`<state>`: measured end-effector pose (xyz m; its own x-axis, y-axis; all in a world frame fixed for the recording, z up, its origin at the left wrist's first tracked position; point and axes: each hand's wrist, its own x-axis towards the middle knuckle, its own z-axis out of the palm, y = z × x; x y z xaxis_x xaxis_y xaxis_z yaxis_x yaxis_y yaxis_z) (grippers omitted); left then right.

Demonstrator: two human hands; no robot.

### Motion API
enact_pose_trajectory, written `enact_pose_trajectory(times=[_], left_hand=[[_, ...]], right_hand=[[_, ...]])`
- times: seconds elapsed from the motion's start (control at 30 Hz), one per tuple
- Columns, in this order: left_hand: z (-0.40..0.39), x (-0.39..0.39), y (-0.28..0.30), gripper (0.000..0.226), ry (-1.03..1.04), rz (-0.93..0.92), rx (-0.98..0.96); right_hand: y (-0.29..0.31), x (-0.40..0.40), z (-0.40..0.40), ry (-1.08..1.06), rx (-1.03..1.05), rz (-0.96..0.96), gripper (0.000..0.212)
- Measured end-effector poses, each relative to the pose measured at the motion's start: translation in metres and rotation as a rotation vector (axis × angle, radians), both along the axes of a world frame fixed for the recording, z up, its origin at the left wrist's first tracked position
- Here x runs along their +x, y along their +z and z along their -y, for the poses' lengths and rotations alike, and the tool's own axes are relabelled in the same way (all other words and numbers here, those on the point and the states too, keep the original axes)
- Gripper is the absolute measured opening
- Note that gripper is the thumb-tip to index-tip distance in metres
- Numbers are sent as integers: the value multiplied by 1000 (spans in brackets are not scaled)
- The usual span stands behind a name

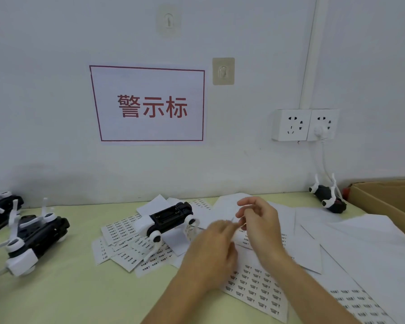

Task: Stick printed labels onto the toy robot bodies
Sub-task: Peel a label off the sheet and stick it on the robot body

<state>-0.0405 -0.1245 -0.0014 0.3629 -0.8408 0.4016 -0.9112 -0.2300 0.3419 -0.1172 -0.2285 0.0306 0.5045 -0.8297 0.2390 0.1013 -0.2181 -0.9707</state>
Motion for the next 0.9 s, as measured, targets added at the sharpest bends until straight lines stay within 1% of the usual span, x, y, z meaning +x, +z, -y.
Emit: enact_pose_trajectory(times=[0.07,0.13,0.23,0.33,0.37,0.43,0.5,0.63,0.7,0.8,0.83,0.9], left_hand=[[1,2,-11,43,-49,-9,116],[1,7,-14,42,-34,0,130],[2,8,-15,40,-9,19,101],[2,6,-15,36,26,37,100],[2,6,-15,35,41,45,109],[2,6,-14,37,57,51,131],[2,6,-15,40,58,55,152],[3,8,-16,45,60,42,189],[3,8,-15,43,63,39,188],[3,7,-15,40,73,40,187],[2,7,-15,39,79,41,184],[2,7,-15,38,82,38,171]], right_hand=[[13,-11,23,76,-32,-185,30],[24,-28,49,133,-81,-375,28],[31,-60,86,77,-170,-589,23],[26,-84,114,17,-303,-890,20],[24,-89,119,21,-303,-967,21],[21,-93,122,51,-278,-1050,17],[23,-92,120,66,-278,-1069,12],[23,-85,114,99,-212,-1004,40],[22,-83,111,100,-105,-872,46],[23,-79,111,149,146,-600,64],[24,-79,111,195,216,-546,71],[25,-78,108,286,264,-536,85]])
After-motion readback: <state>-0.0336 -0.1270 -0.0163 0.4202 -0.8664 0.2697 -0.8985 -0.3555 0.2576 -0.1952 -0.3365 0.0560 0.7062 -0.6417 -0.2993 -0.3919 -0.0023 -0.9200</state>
